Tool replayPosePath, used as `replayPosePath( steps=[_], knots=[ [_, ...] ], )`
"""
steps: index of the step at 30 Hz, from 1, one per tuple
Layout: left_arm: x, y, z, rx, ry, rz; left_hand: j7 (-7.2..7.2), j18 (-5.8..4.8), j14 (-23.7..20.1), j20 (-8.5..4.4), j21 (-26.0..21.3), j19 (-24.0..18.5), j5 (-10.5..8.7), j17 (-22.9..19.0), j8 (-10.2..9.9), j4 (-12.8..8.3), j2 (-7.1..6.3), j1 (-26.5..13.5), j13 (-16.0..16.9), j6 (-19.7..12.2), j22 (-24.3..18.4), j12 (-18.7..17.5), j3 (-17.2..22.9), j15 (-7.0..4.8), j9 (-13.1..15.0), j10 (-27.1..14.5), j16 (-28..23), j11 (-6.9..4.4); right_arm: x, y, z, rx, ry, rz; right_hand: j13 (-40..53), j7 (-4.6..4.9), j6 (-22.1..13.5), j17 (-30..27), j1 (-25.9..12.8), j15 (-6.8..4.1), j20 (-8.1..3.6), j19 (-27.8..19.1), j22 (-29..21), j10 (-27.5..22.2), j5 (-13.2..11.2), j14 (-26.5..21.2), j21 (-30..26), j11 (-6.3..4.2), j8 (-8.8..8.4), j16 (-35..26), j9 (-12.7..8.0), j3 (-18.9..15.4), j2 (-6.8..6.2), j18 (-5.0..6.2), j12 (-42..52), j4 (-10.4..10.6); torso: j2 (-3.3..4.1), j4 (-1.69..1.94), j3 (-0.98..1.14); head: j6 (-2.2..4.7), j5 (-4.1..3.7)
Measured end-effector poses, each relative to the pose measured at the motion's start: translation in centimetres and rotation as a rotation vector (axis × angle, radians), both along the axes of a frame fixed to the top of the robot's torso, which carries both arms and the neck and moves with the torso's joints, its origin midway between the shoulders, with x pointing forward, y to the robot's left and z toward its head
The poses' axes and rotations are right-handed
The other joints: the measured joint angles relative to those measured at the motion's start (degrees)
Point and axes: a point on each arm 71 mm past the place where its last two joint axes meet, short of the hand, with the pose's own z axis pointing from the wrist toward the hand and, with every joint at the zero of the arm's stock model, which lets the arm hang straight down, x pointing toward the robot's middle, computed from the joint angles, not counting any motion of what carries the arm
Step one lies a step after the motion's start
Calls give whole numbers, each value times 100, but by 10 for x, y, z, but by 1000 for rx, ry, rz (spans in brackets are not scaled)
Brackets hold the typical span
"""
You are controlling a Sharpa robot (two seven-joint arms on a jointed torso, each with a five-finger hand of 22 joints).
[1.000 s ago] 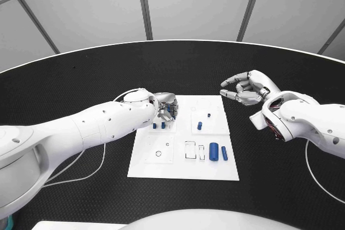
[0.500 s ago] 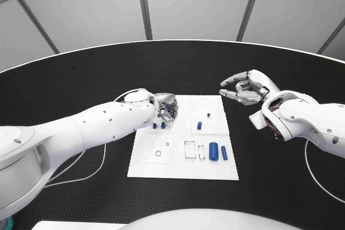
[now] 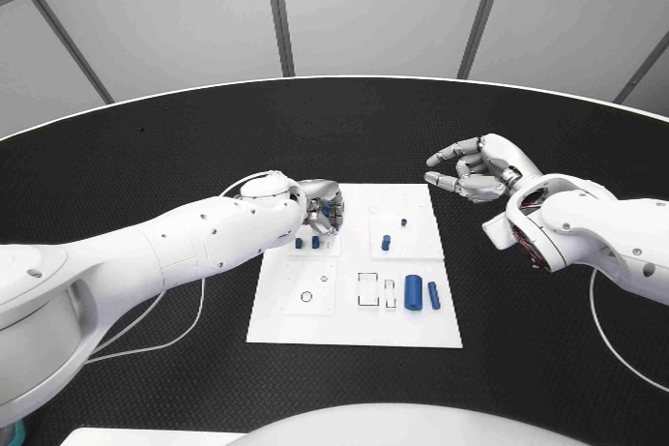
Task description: Assemble the parts on the task board
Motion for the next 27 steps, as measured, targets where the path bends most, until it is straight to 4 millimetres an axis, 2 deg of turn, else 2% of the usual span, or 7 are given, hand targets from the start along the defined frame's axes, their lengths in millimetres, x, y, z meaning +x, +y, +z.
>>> replayPosePath(
  steps=[3,5,10,11,12,19,27],
  knots=[
    [0,0,0,3,-7,-2,11,0,25,-7,97,53,-39,74,0,-71,77,77,0,34,118,-1,68,-20,0,52,39,-9,0,0,0,0,0,0,0,0,0,0,0,0,0,0,0,0,0,0,0,0,0,0,0,0,0,0,0,0,0,0,0,-8,-1],
    [0,0,0,2,-15,-3,-3,-92,91,-8,221,194,-63,112,0,-140,128,129,0,116,306,-12,106,-30,3,132,66,-23,0,0,0,0,0,0,0,0,0,0,0,0,0,0,0,0,0,0,0,0,0,0,0,0,0,0,0,0,0,0,-2,-12,-1],
    [0,0,1,-14,-39,-8,-7,-91,143,-16,465,400,-88,105,-2,-273,183,187,1,258,676,-47,224,-82,18,277,66,-50,0,1,0,0,-1,1,0,0,0,0,0,0,0,0,0,0,0,0,0,0,0,0,0,0,0,0,0,0,-1,1,-3,-18,10],
    [0,0,1,-18,-44,-9,-9,-161,165,-17,487,401,-88,102,-2,-291,187,192,17,263,708,-47,241,-60,25,284,66,-43,0,1,0,0,-1,2,-1,0,0,0,0,0,0,0,0,0,0,0,0,0,0,0,0,0,0,0,0,0,-1,1,-3,-20,12],
    [0,0,2,-20,-47,-10,-17,-175,164,-18,527,445,-89,84,-4,-312,192,193,32,292,761,-51,261,-61,25,295,66,-46,0,1,0,0,-1,2,0,0,0,0,0,0,0,0,0,0,0,0,0,0,0,0,0,0,0,0,0,0,-1,1,-3,-21,13],
    [-1,0,3,-38,-69,-13,-37,-175,213,-31,619,501,-104,59,-23,-394,249,157,72,392,909,-78,327,-86,44,393,66,-83,0,1,0,1,-3,2,-1,0,0,0,0,0,0,0,0,0,0,0,0,0,0,0,0,0,0,0,0,0,-3,1,-3,-27,18],
    [-1,3,3,-44,-79,-6,-26,-175,259,-43,675,529,-60,34,-30,-456,251,156,118,459,993,-110,375,-96,76,481,88,-92,1,1,0,1,-5,2,-1,0,0,0,0,0,0,0,0,0,0,0,0,0,0,0,0,0,0,0,0,0,-5,1,-3,-22,21]
  ],
)
